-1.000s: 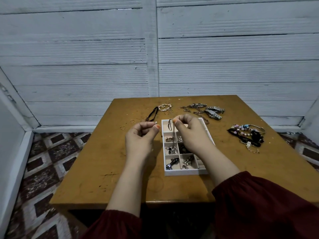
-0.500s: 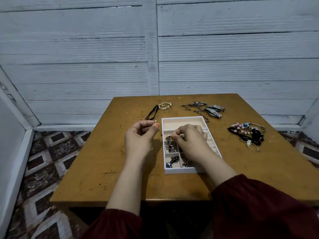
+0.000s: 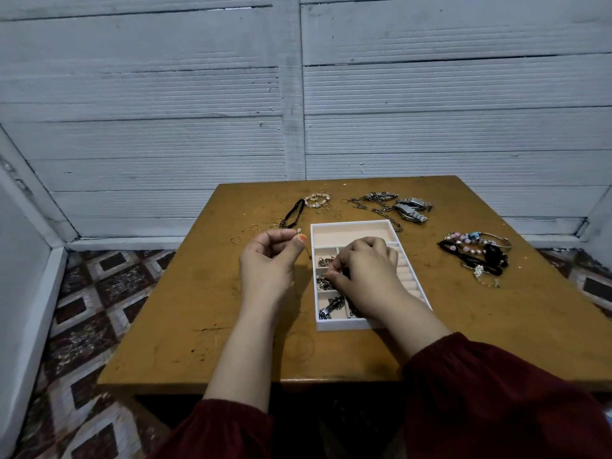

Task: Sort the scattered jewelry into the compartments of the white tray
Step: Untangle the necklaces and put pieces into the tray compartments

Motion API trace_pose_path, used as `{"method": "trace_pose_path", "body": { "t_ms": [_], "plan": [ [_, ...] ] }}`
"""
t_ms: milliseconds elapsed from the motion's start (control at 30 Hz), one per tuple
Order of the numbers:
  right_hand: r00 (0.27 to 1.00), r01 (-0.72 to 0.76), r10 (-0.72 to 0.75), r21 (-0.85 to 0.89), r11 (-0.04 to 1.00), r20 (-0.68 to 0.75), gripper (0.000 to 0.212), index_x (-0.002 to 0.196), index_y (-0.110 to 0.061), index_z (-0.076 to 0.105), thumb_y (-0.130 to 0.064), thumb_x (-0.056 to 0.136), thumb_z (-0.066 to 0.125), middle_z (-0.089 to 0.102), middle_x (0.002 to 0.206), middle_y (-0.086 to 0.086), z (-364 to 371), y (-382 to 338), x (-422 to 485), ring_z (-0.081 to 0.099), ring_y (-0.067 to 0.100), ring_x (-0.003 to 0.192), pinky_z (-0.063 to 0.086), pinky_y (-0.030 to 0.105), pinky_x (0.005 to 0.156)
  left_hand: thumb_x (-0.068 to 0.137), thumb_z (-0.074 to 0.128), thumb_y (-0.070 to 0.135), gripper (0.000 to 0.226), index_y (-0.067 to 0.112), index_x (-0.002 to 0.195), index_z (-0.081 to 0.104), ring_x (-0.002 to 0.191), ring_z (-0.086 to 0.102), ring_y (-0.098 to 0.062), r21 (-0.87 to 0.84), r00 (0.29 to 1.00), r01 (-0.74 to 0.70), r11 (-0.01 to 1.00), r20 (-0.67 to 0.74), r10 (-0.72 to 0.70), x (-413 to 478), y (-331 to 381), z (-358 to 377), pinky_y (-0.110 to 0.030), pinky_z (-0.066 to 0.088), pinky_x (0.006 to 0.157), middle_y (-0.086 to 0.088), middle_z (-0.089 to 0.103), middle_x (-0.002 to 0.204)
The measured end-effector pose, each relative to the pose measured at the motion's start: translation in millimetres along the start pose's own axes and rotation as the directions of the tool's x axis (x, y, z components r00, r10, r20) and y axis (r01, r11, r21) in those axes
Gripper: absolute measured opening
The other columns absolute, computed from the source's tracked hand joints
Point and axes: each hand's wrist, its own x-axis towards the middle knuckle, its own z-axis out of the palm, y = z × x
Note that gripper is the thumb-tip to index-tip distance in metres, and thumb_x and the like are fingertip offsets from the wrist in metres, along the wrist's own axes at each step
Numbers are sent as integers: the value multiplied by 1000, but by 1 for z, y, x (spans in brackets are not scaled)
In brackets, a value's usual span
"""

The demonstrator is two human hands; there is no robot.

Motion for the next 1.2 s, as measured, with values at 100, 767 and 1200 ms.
{"method": "trace_pose_path", "body": {
  "t_ms": [100,767,1200],
  "plan": [
    [1000,22,-22,-46,999,0,15,90,-33,70,-44,85,62,56,118,-10,0,0,0,27,21,125,19,37,97,81,71,6,10,13,85,67,64,61,4,0,1000,2,1000,-1,-2,-1,0,0,-18,51,71,4,67,76],
    [982,-84,115,200,976,-153,17,105,-34,63,-37,90,57,56,119,-7,-24,22,-2,34,19,122,17,30,85,83,68,2,10,10,85,64,55,58,7,-54,999,0,999,35,2,-9,16,9,-9,46,53,2,64,74],
    [932,-219,276,243,945,-235,28,119,-20,63,-21,93,52,59,124,3,-37,89,-26,49,25,120,39,46,101,83,68,4,11,15,84,64,54,55,8,-39,990,-85,996,111,89,-19,44,27,-5,40,51,9,62,66]
  ]
}}
